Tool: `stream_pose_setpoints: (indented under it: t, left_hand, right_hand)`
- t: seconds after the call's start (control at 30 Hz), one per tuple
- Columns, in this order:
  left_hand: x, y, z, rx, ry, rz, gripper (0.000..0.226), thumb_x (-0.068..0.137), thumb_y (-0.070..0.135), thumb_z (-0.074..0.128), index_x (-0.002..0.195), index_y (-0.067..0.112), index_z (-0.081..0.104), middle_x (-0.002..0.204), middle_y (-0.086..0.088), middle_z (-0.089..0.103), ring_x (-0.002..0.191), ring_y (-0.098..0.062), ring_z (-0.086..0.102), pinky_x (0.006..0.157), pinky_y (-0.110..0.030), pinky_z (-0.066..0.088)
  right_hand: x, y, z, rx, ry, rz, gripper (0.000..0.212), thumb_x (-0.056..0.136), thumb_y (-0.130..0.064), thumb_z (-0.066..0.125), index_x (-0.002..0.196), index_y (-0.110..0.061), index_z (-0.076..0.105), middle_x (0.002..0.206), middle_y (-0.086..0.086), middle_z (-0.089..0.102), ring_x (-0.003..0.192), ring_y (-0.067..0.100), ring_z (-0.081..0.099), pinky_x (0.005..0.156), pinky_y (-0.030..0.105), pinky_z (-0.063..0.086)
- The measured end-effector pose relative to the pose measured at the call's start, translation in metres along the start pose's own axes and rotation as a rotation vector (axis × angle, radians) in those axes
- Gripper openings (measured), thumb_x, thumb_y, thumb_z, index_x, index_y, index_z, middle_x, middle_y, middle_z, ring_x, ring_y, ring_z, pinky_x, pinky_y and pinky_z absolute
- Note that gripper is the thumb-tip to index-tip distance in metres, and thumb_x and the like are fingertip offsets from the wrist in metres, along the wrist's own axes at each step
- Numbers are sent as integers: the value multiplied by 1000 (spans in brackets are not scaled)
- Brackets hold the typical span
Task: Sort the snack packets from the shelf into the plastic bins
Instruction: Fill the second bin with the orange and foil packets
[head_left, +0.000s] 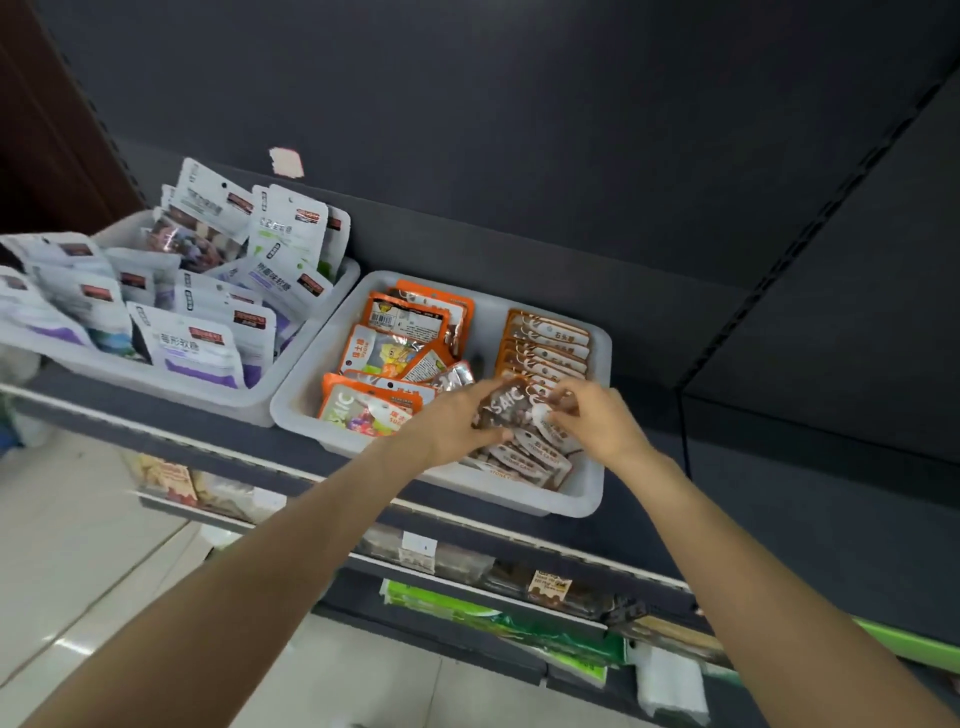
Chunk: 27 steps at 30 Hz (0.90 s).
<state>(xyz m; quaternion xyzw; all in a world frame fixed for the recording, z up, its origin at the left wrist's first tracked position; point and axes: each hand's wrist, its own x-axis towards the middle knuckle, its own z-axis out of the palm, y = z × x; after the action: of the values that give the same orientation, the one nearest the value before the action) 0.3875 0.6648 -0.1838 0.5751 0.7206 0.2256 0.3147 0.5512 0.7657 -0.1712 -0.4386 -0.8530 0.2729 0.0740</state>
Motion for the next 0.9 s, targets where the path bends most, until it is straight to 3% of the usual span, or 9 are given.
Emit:
stream_pose_setpoints:
  t: [0.07, 0.2, 0.37, 0.47, 0.57, 0.63, 0.77, 0.9]
  left_hand:
    - [-2, 1, 3, -4, 29, -23, 69, 89, 32, 62, 148, 28, 26, 133, -3, 54, 118, -19, 54, 99, -31, 44]
    - [-3, 4, 4, -68, 83, -2, 82, 84, 25, 70, 149, 27, 19, 147, -3, 39, 132, -21, 41, 106, -33, 36]
    - [2, 4, -2, -223, 120, -1, 81, 79, 21, 74, 146, 27, 28, 144, 2, 41, 131, -18, 41, 106, -36, 39]
    - [7, 1, 2, -126, 47, -1, 67, 83, 26, 71, 141, 28, 38, 140, 0, 48, 128, -19, 45, 104, -34, 41]
    - [10, -2, 3, -63, 10, -6, 64, 83, 31, 70, 140, 28, 40, 138, -2, 49, 125, -20, 48, 102, -34, 43]
    - [12, -2, 0, -20, 26, -8, 67, 84, 35, 69, 142, 30, 36, 137, -2, 49, 123, -20, 49, 101, -34, 43]
    - [19, 1, -1, 205, 31, 5, 63, 86, 49, 60, 142, 31, 36, 136, -6, 40, 128, -23, 41, 104, -35, 39]
    - [27, 1, 2, -60, 55, -99, 91, 77, 40, 74, 148, 26, 19, 150, -5, 24, 138, -25, 29, 111, -40, 29]
  right_hand:
    - [-10, 14, -1, -29, 44, -15, 12, 89, -16, 64, 100, -19, 68, 97, 1, 67, 96, 21, 64, 81, 38, 53]
    - [-12, 10, -12, -106, 172, -156, 25, 93, -19, 58, 116, -19, 68, 112, 5, 65, 105, 23, 59, 87, 37, 49]
    - [-3, -3, 1, -380, -38, -160, 27, 93, -24, 56, 119, -26, 66, 119, 6, 63, 104, 26, 60, 84, 37, 51]
    - [-2, 7, 6, -194, -73, -123, 21, 92, -26, 59, 109, -27, 71, 110, 2, 68, 97, 20, 63, 82, 36, 53]
    - [0, 20, -12, 47, 76, -63, 23, 93, -22, 58, 113, -18, 69, 111, 2, 68, 101, 16, 63, 87, 31, 52]
    - [6, 29, -21, -9, 137, -26, 28, 94, -17, 56, 121, -15, 64, 120, 6, 63, 107, 20, 59, 90, 32, 49]
    - [18, 23, -17, -213, -13, -29, 45, 93, -25, 58, 137, -19, 49, 136, 5, 49, 124, 24, 44, 100, 39, 41]
    - [30, 10, -10, -385, 18, -15, 50, 85, -30, 68, 130, -18, 48, 128, 5, 53, 119, 24, 50, 98, 40, 43]
